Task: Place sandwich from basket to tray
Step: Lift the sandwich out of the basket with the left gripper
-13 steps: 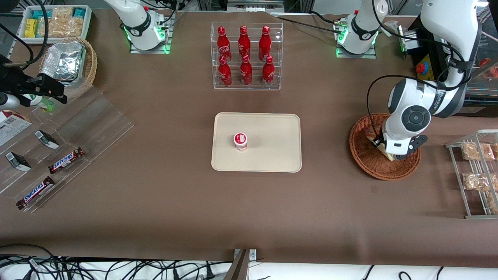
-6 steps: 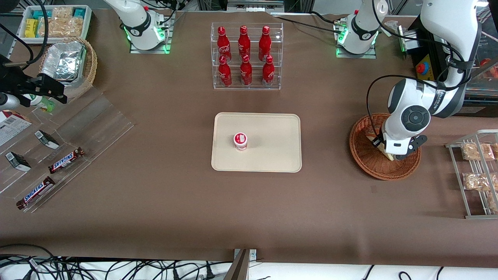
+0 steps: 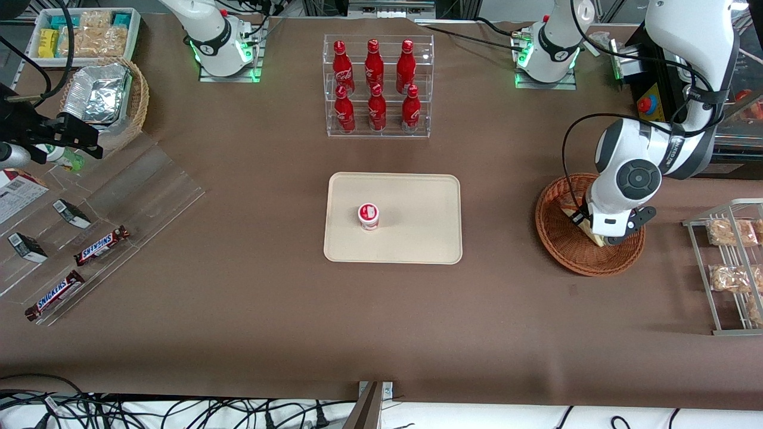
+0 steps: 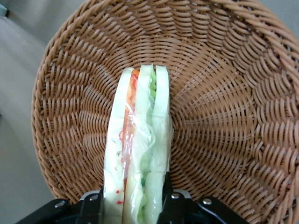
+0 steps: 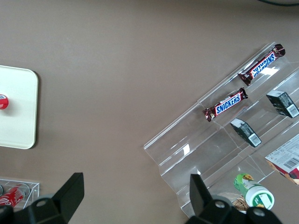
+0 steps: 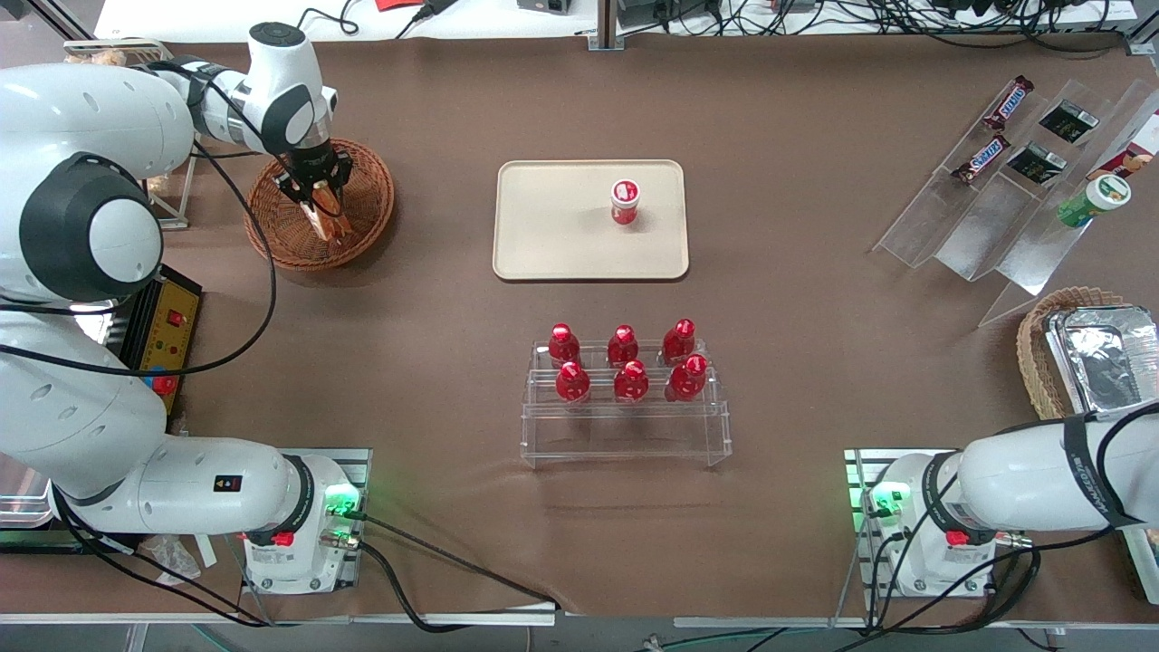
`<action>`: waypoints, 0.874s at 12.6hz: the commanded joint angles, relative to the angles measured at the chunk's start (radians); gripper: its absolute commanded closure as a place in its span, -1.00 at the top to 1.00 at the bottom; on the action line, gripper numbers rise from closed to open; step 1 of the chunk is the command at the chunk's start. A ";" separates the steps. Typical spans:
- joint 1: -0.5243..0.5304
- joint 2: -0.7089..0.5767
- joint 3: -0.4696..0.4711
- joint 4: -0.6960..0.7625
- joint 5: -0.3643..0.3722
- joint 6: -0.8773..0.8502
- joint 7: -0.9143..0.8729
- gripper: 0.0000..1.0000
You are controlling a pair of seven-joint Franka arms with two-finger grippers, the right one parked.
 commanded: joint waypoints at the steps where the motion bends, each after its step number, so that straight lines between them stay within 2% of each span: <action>1: -0.004 -0.047 -0.006 -0.004 0.016 -0.036 0.013 -0.16; 5: -0.007 -0.050 -0.046 0.120 0.016 -0.201 0.091 -0.16; 10: -0.007 -0.047 -0.188 0.324 0.008 -0.407 0.134 -0.16; 11: -0.007 -0.041 -0.228 0.356 -0.019 -0.427 0.136 -0.16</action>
